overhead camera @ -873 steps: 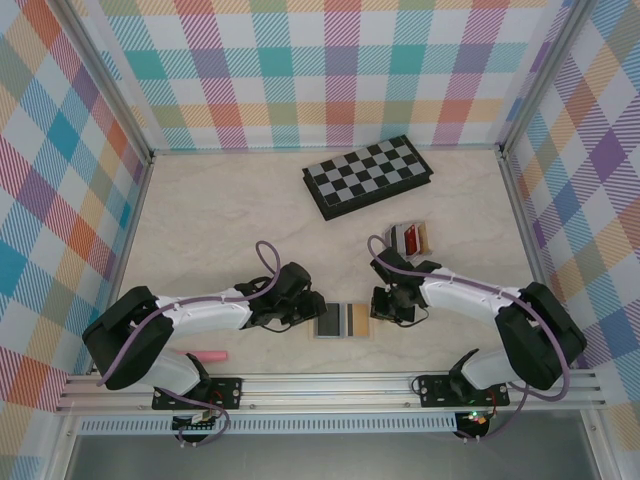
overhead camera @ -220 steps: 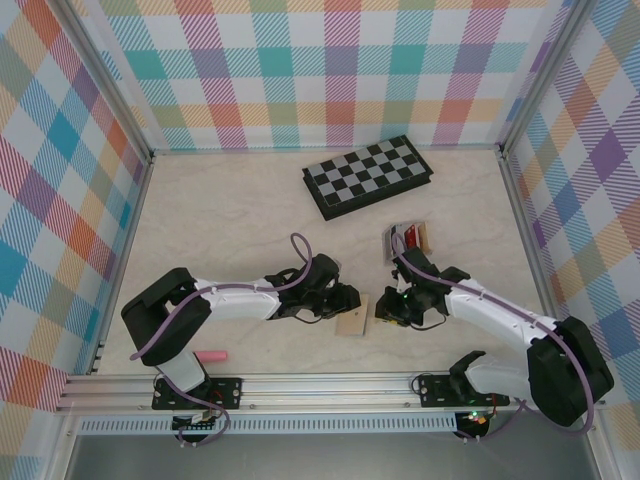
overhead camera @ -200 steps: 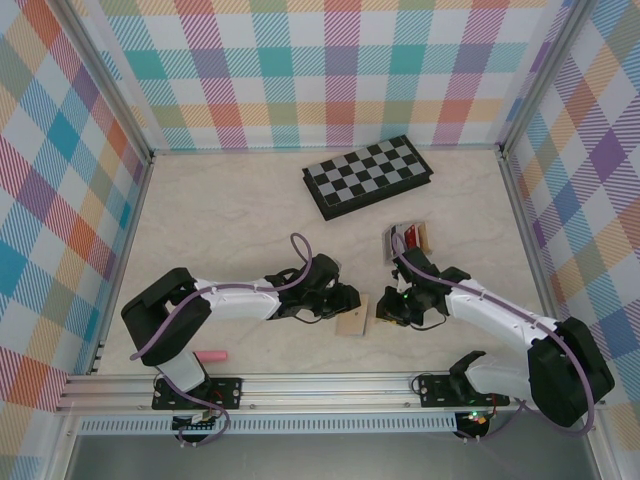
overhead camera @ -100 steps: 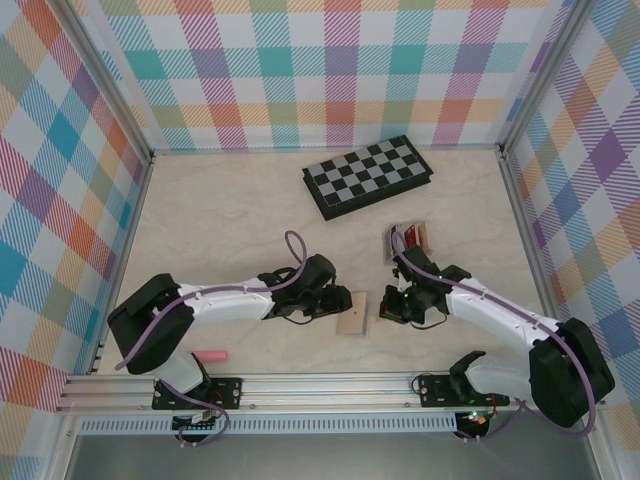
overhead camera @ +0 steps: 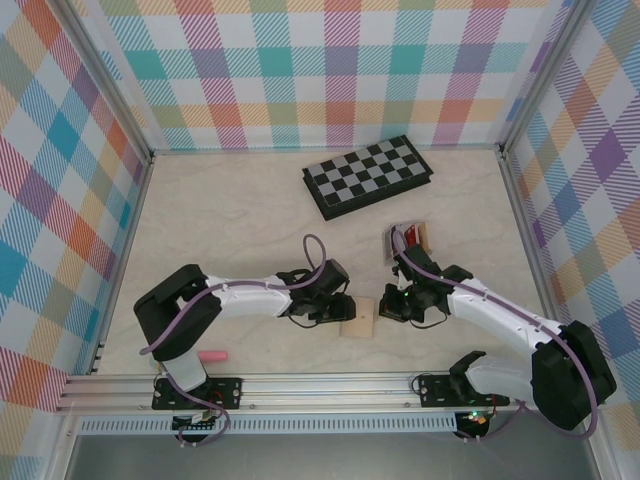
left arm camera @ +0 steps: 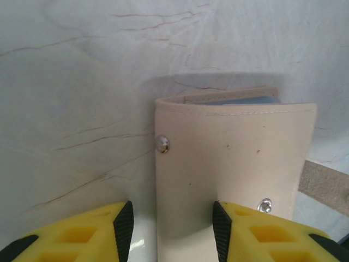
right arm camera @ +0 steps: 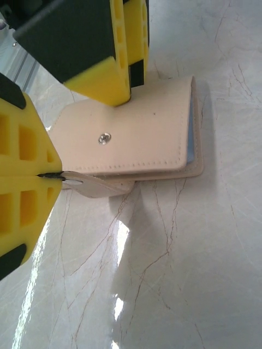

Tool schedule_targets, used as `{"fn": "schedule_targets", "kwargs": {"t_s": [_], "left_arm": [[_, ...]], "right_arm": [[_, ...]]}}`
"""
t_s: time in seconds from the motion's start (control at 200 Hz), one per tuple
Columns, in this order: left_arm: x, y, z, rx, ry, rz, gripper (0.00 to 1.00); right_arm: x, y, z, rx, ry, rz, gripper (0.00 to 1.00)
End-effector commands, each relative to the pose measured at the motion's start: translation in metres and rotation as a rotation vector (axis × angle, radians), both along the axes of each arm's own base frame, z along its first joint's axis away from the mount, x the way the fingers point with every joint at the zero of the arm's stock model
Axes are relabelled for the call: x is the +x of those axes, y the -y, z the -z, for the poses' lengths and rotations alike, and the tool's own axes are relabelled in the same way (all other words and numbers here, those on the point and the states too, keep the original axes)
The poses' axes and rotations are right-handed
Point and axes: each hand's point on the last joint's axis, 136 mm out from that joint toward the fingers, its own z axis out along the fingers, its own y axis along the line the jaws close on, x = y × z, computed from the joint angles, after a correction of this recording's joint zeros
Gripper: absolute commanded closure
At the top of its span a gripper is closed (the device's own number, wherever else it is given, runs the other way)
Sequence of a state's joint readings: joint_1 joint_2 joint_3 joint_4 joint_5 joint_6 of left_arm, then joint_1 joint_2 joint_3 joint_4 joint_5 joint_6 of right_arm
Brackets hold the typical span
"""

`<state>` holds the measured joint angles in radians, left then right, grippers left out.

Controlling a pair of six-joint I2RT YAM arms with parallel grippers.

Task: Put the credit cards into the card holder

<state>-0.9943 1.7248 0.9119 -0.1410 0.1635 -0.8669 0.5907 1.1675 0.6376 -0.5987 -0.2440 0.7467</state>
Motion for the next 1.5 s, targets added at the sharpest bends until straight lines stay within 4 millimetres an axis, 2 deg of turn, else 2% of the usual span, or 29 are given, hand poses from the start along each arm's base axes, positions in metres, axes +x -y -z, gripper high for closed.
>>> {"fn": "schedule_targets", "kwargs": {"t_s": [0.0, 0.15, 0.57, 1.385, 1.495], "left_arm": [[-0.007, 0.009, 0.008, 0.022, -0.009, 0.037, 0.58], [-0.007, 0.012, 0.011, 0.022, -0.008, 0.020, 0.60], [-0.006, 0.013, 0.010, 0.003, -0.004, -0.001, 0.68], [-0.005, 0.011, 0.007, 0.009, 0.004, -0.008, 0.70], [-0.005, 0.011, 0.007, 0.009, 0.003, -0.008, 0.70]], "right_arm": [[0.006, -0.014, -0.019, 0.076, 0.047, -0.035, 0.98], [0.006, -0.028, -0.023, 0.141, 0.032, -0.075, 0.98], [0.004, -0.047, 0.001, 0.113, -0.068, -0.140, 1.00], [-0.004, -0.030, 0.040, -0.063, -0.177, -0.110, 1.00], [-0.007, -0.022, 0.049, -0.104, -0.201, -0.092, 1.00]]}}
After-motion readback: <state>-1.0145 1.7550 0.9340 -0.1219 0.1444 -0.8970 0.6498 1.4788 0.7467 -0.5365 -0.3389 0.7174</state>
